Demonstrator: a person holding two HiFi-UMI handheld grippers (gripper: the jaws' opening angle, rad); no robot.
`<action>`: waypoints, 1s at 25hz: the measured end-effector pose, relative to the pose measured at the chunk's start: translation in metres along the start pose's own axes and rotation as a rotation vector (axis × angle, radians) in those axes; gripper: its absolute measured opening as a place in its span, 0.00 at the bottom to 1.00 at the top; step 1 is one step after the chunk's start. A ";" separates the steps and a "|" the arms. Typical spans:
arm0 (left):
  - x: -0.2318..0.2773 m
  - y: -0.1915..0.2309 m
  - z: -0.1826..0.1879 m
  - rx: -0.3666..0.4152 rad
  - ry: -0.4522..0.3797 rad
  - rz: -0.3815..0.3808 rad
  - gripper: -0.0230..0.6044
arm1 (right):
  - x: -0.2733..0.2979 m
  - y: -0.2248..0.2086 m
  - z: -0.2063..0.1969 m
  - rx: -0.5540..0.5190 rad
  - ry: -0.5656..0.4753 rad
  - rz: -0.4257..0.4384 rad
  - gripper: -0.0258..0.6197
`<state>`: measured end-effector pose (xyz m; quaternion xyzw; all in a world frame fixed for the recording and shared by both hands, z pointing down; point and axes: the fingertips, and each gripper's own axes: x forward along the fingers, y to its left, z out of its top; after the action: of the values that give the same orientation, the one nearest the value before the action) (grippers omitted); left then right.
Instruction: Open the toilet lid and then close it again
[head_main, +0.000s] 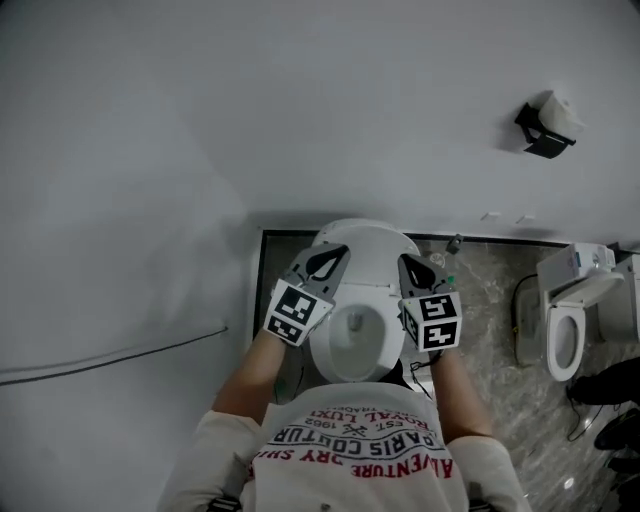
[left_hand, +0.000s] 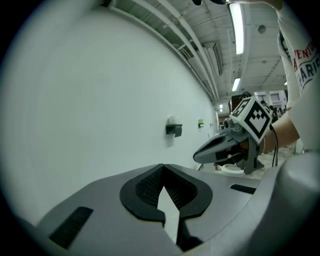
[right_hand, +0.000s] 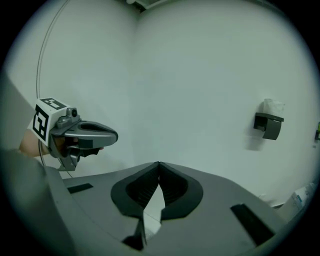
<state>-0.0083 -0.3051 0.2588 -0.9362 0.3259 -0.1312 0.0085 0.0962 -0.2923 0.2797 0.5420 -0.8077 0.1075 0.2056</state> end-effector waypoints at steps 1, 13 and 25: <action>-0.009 -0.005 0.003 -0.025 -0.021 0.010 0.05 | -0.007 0.002 0.002 0.009 -0.011 -0.014 0.06; -0.104 -0.013 0.037 -0.161 -0.143 0.212 0.05 | -0.080 0.046 0.018 0.062 -0.133 -0.105 0.06; -0.122 -0.016 0.032 -0.191 -0.153 0.242 0.05 | -0.086 0.065 0.016 0.056 -0.141 -0.099 0.06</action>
<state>-0.0828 -0.2200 0.2002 -0.8940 0.4455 -0.0262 -0.0399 0.0616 -0.2017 0.2301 0.5933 -0.7889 0.0814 0.1380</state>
